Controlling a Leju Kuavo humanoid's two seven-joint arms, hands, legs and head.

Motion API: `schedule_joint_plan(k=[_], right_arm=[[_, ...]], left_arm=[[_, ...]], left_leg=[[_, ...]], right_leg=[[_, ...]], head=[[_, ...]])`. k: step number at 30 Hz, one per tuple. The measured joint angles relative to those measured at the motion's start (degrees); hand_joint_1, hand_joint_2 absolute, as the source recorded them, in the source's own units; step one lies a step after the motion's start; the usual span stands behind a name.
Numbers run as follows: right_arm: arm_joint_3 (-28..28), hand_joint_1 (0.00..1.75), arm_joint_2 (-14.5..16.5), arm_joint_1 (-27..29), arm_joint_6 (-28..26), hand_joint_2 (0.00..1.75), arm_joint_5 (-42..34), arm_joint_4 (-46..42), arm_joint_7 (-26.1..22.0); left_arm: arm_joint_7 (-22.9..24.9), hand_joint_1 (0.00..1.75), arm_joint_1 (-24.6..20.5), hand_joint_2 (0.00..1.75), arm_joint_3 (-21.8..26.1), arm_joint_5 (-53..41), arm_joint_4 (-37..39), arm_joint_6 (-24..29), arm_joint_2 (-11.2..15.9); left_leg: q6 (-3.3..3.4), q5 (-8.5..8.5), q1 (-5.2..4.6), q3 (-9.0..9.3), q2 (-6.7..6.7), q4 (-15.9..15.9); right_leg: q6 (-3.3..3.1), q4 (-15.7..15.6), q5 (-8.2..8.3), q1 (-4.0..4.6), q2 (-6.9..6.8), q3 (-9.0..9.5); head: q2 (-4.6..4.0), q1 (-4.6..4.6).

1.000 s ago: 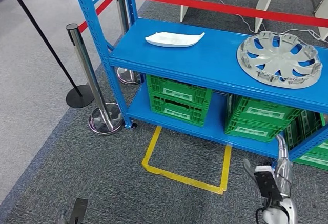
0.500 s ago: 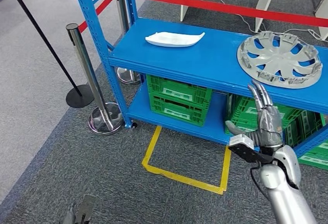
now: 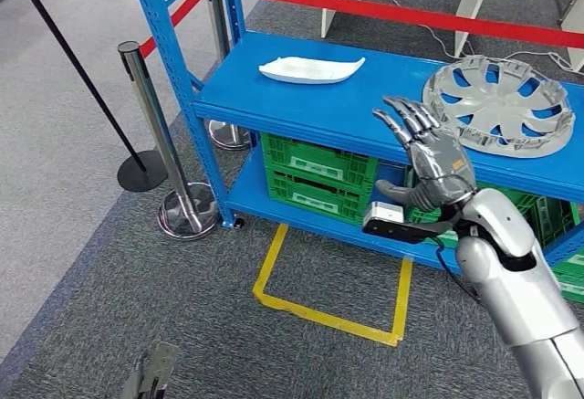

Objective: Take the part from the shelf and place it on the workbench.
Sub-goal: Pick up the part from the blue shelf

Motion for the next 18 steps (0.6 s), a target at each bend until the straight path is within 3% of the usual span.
schedule_joint_plan(k=[18], right_arm=[[14.6,0.00,0.2,-19.1,15.3,1.75,8.5,22.8,11.0]], left_arm=[[0.2,0.00,-0.6,0.00,-0.1,-0.9,0.4,-0.9,-0.2]], left_leg=[[-0.01,0.01,-0.01,-0.02,-0.01,0.0]], right_leg=[[0.05,0.0,0.06,-0.02,0.00,0.00]], head=[[0.00,-0.01]])
